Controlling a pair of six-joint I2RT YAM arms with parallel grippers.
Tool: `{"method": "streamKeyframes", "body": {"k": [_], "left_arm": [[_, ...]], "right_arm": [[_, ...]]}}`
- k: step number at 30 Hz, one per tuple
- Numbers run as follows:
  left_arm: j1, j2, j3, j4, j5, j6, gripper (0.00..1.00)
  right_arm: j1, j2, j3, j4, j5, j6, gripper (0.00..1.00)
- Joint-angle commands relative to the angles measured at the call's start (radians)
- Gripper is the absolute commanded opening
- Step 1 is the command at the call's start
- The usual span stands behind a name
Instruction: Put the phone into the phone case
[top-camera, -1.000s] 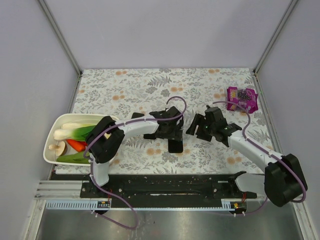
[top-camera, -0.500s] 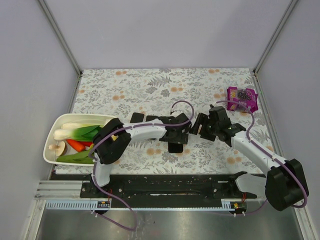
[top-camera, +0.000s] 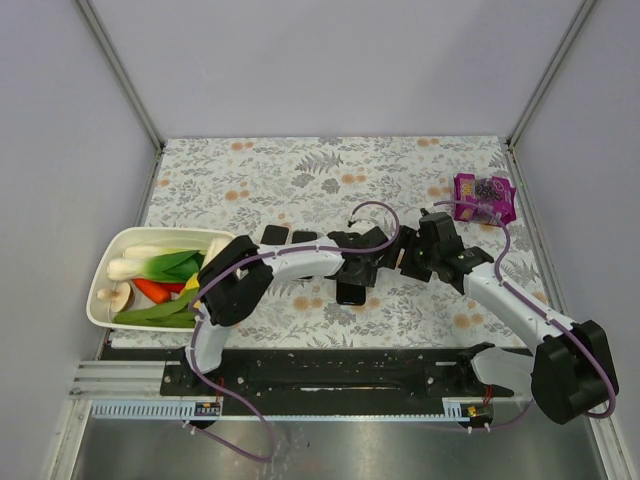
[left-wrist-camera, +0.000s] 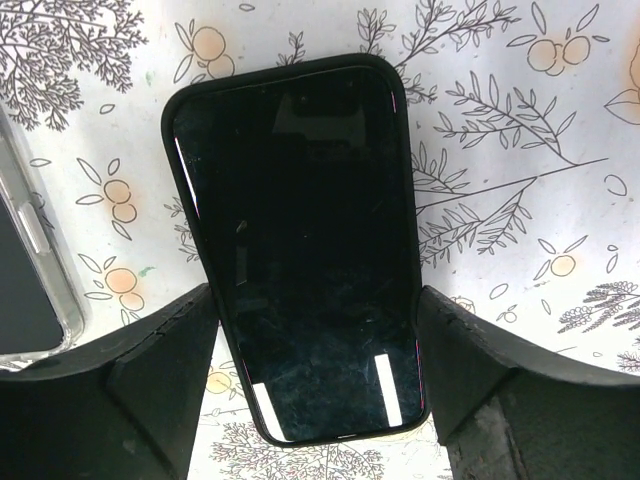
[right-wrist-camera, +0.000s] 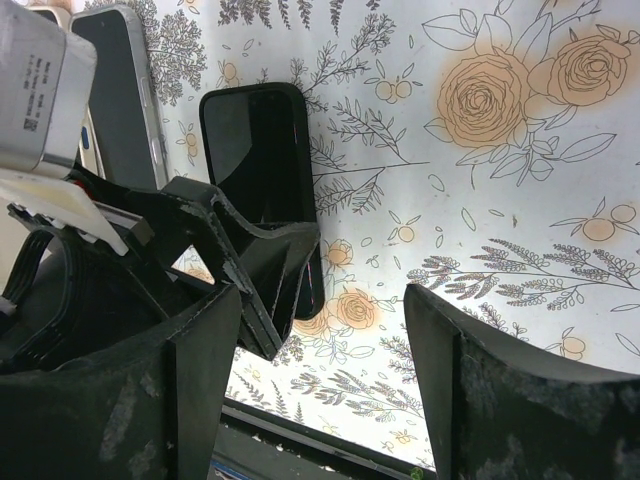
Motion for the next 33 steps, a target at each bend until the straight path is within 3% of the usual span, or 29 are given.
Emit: {"method": "streamKeyframes", "body": {"k": [1, 13, 22, 27, 31, 33], "left_arm": [[0.037, 0.066, 0.053, 0.015, -0.030, 0.061, 0.58], [0.166, 0.111, 0.107, 0.030, 0.015, 0.149, 0.57], [0.189, 0.065, 0.030, 0.079, 0.041, 0.187, 0.59], [0.189, 0.047, 0.037, 0.087, 0.044, 0.205, 0.75], [0.189, 0.001, 0.027, 0.093, 0.043, 0.210, 0.97], [0.190, -0.028, 0.029, 0.098, 0.043, 0.216, 0.99]], "right_arm": [[-0.010, -0.030, 0.014, 0.020, -0.002, -0.012, 0.75], [-0.015, -0.008, 0.021, 0.017, -0.003, -0.016, 0.74], [-0.015, 0.015, 0.027, 0.025, -0.012, -0.012, 0.75], [-0.015, 0.021, 0.027, 0.027, -0.020, -0.013, 0.76], [-0.015, 0.015, 0.040, 0.027, -0.026, -0.015, 0.82], [-0.015, 0.016, 0.049, 0.019, -0.022, -0.018, 0.87]]}}
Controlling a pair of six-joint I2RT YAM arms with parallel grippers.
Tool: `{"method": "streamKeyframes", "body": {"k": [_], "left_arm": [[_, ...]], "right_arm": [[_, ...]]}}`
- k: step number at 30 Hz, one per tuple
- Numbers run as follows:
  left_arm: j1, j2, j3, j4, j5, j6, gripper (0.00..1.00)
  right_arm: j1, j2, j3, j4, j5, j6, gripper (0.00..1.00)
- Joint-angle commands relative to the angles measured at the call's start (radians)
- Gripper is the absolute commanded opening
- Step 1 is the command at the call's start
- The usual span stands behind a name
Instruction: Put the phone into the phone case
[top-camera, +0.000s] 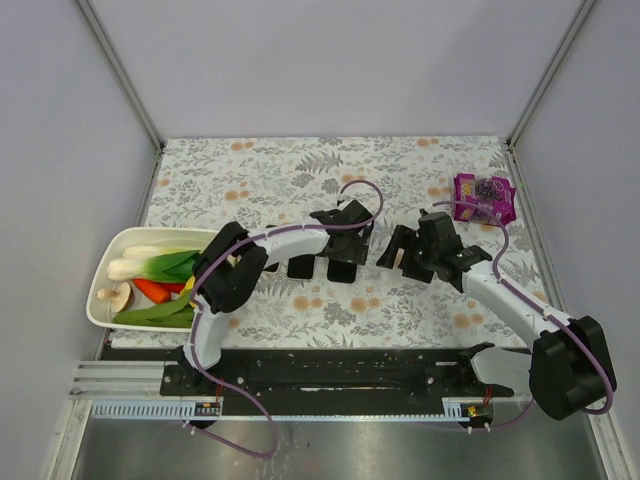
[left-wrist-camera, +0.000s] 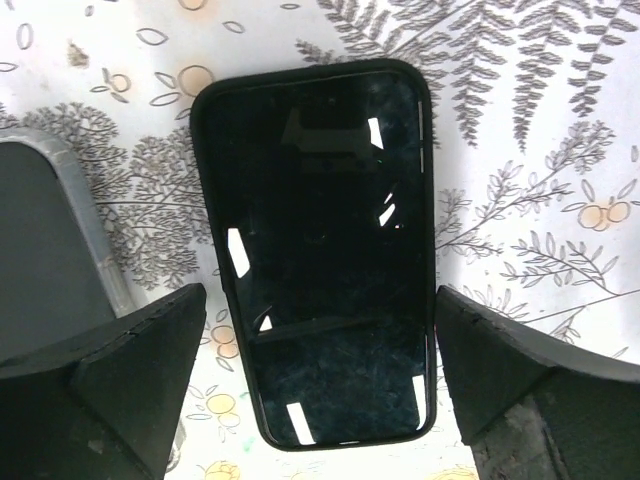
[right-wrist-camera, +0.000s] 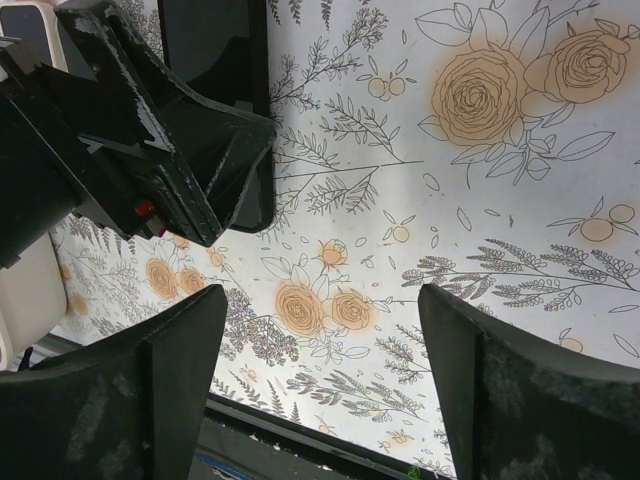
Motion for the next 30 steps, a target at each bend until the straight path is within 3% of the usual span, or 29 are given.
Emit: {"method": "streamKeyframes", "body": {"k": [1, 7, 17, 24, 30], "left_arm": [[0.027, -0.082, -0.014, 0.004, -0.046, 0.026, 0.99], [0.027, -0.216, -0.043, 0.004, -0.043, 0.029, 0.99], [0.029, -0.643, -0.330, 0.093, -0.086, -0.036, 0.99], [0.029, -0.785, -0.450, 0.074, -0.144, -0.059, 0.99], [0.030, -0.799, -0.470, 0.087, -0.129, -0.059, 0.99]], "right_arm": [[-0.007, -0.005, 0.055, 0.014, -0.011, -0.015, 0.89], [-0.007, -0.018, 0.081, -0.006, 0.002, -0.012, 0.96], [-0.007, -0.048, 0.139, -0.022, 0.002, -0.005, 0.99], [-0.007, -0.058, 0.141, -0.016, 0.014, -0.003, 0.99], [-0.007, -0.046, 0.140, -0.013, 0.022, -0.003, 0.99]]}}
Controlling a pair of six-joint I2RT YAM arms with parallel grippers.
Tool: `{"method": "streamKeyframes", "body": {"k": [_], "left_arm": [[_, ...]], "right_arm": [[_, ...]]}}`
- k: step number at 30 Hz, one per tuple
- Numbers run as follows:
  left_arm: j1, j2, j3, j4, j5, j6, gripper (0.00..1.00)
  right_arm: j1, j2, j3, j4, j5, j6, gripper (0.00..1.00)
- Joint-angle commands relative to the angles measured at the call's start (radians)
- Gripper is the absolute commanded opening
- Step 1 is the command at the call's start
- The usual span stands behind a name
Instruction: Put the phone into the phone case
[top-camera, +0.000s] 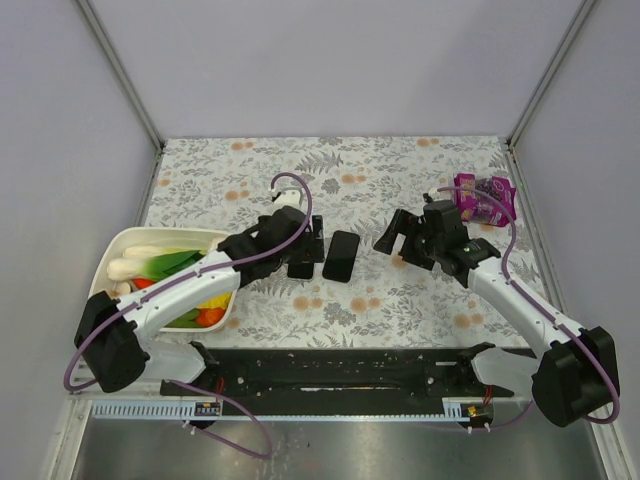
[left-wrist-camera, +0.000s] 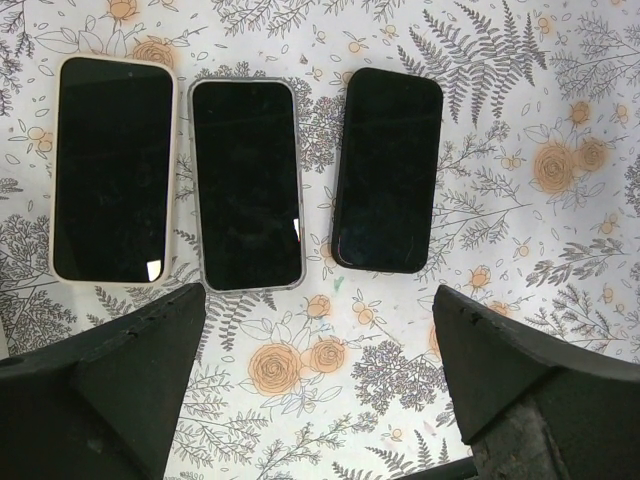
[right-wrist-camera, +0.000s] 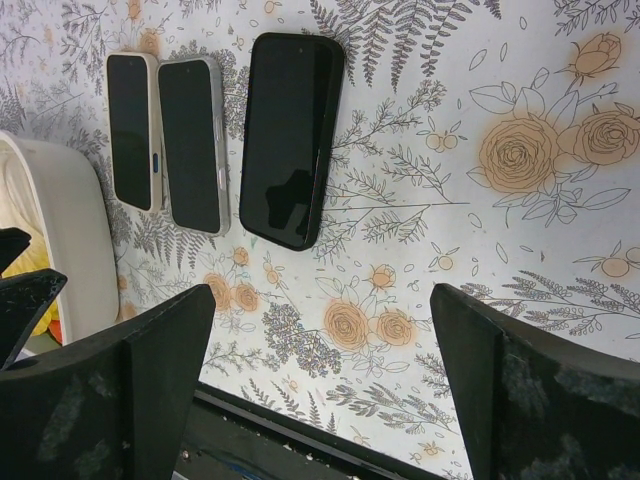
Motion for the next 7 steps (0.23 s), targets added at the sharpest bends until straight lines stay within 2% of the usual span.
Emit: {"method": "streamKeyframes", "body": {"k": [1, 7], "left_arm": [[0.004, -0.026, -0.001, 0.043, -0.015, -0.009, 0.99], [0.005, -0.018, 0.004, 0.063, -0.009, -0.011, 0.99]], "right_arm": [[-0.007, -0.006, 0.038, 0.010, 0.014, -0.001, 0.99], [-0.007, -0.012, 0.042, 0.007, 0.025, -0.001, 0.99]]}}
